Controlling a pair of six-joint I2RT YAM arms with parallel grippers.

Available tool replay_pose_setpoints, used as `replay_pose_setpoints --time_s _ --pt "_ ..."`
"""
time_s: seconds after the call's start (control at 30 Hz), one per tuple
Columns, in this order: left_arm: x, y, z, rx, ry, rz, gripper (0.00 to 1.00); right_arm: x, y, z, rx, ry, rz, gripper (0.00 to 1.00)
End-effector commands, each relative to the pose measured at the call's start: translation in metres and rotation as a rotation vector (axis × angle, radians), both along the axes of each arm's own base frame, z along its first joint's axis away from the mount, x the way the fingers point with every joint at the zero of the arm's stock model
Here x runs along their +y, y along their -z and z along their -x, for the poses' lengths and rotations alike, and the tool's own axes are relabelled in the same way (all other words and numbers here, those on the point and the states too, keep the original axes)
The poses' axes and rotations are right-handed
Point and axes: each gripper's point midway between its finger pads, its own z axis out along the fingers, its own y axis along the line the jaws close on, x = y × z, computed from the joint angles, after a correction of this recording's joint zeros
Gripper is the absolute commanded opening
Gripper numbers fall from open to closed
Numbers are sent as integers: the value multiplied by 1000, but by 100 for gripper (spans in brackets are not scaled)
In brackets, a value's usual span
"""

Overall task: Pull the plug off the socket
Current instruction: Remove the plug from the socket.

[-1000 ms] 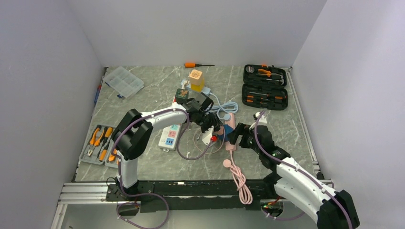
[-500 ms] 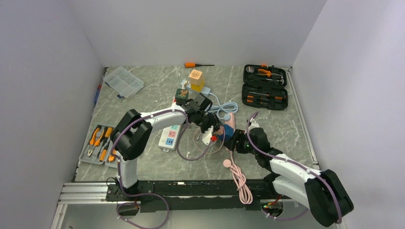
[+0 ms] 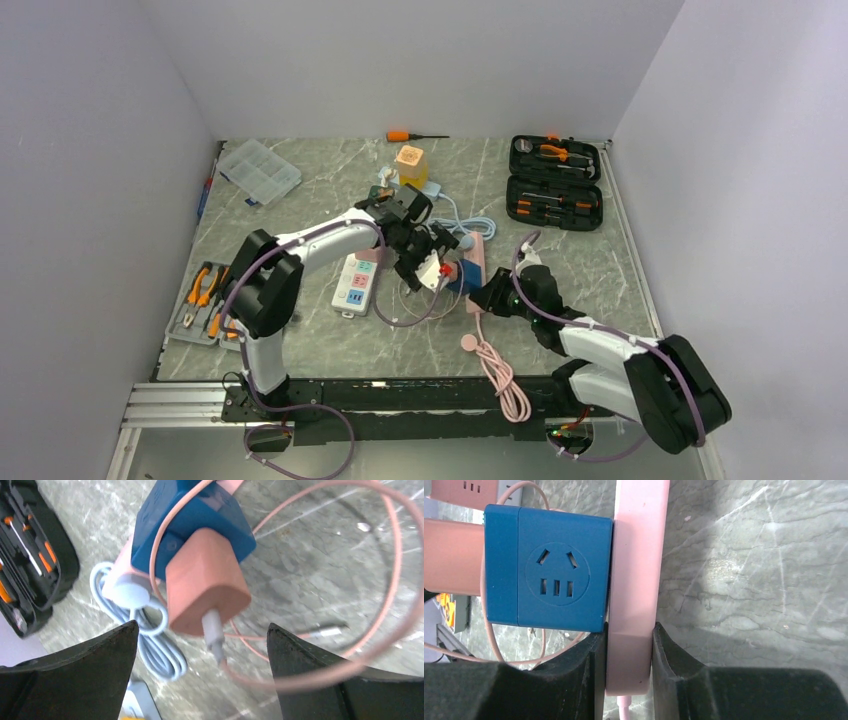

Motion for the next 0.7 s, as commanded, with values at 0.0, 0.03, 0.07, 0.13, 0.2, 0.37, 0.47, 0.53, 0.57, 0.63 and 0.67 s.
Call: replay_pose_setpoints --time_s 0.0,0.03,0.07,0.13,0.2,0.37,0.47,0.53,0.57,0.63,0.67 --pt "22 -60 9 78 -104 18 99 -6 -35 -19 -155 34 18 3" --pt "26 -66 11 111 -131 12 99 -7 -39 -20 -170 42 21 2" --pt "29 -73 14 147 -158 9 99 -10 -43 -22 -184 51 30 1" --pt "30 -89 18 221 -216 11 99 -12 -50 -24 -202 61 38 0" --pt "22 -105 21 317 -284 28 99 -11 -55 -25 -215 58 33 0" --pt "-17 -118 24 528 -430 65 99 -8 -61 -28 -224 55 22 0" --pt "-41 -106 35 563 -439 35 99 -8 -66 -32 -236 57 30 0" --pt "-55 -96 42 569 -439 9 99 -9 -71 -34 -249 66 33 0" --pt "-61 -92 45 573 -444 -1 99 -10 -74 -36 -256 70 33 0" --pt "-73 -86 47 585 -451 -12 99 -10 -79 -37 -266 74 34 0" --pt "-77 -80 47 591 -465 -23 99 -10 -81 -39 -273 77 32 0"
